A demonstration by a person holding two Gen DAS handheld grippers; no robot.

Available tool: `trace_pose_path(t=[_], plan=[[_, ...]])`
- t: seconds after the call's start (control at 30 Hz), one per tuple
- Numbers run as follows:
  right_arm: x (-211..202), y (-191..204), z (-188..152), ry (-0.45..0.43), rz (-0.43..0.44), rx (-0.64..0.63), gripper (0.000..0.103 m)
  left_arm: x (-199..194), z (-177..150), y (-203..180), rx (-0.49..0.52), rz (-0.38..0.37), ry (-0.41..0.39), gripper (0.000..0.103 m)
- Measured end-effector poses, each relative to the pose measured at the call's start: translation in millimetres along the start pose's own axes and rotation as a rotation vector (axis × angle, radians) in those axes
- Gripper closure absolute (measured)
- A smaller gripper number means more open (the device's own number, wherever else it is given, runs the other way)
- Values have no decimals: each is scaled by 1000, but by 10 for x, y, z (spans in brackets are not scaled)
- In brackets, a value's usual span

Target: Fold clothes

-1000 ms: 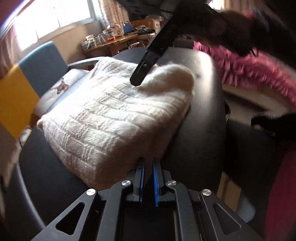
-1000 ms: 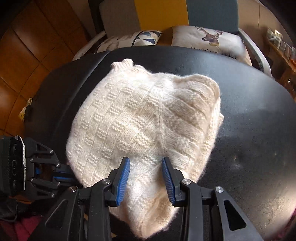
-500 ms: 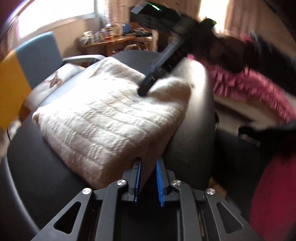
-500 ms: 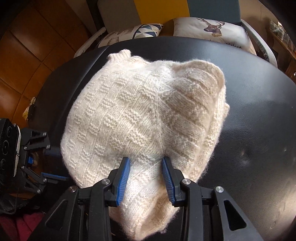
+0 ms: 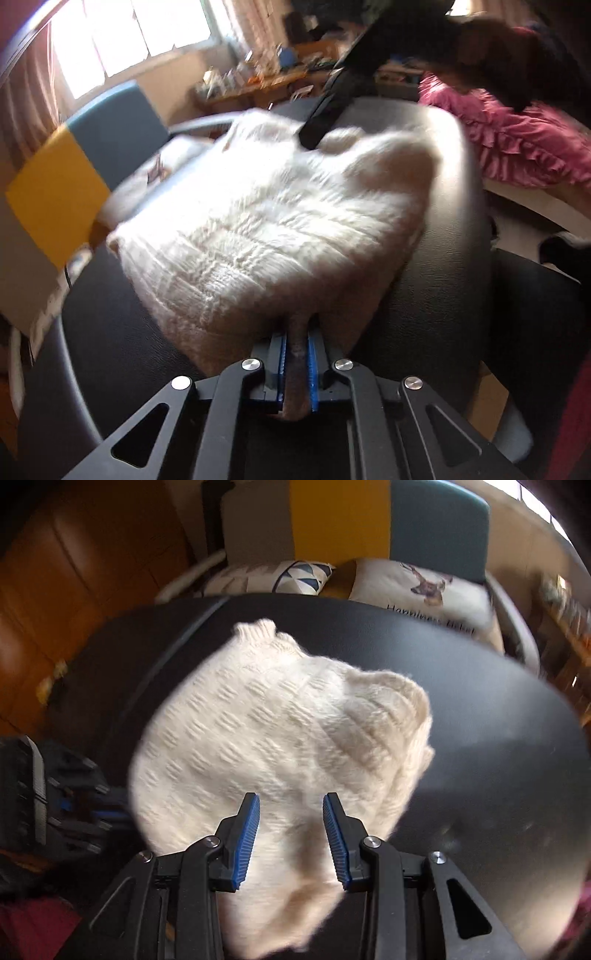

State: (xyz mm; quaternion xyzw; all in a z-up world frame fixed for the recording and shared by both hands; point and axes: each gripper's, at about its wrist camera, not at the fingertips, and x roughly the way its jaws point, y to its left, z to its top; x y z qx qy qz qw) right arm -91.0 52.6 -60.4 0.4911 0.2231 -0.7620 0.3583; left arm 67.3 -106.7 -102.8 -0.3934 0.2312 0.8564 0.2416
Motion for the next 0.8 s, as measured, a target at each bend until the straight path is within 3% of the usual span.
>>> trace_pose_path(t=[0.1, 0.13, 0.3, 0.57, 0.63, 0.7, 0.73, 0.8], plan=[[310, 30, -87, 95, -234, -108, 69, -147, -73, -89, 65, 2, -13, 95], [399, -23, -134, 106, -249, -91, 70, -179, -109, -121, 94, 5, -8, 95], [397, -315, -249, 69, -180, 90, 67, -165, -268, -230, 198, -6, 29, 96], [222, -351, -253, 75, -211, 112, 62, -115, -348, -393, 318, 12, 52, 97], [-43, -228, -246, 4, -191, 104, 62, -90, -373, -371, 330, 14, 59, 98], [-337, 28, -219, -80, -56, 60, 62, -63, -393, -326, 330, 11, 65, 98], [-363, 168, -228, -82, -29, 16, 62, -63, -383, -327, 328, 10, 64, 98], [-229, 443, -283, -23, -61, -96, 62, -45, -374, -331, 330, 10, 67, 98]])
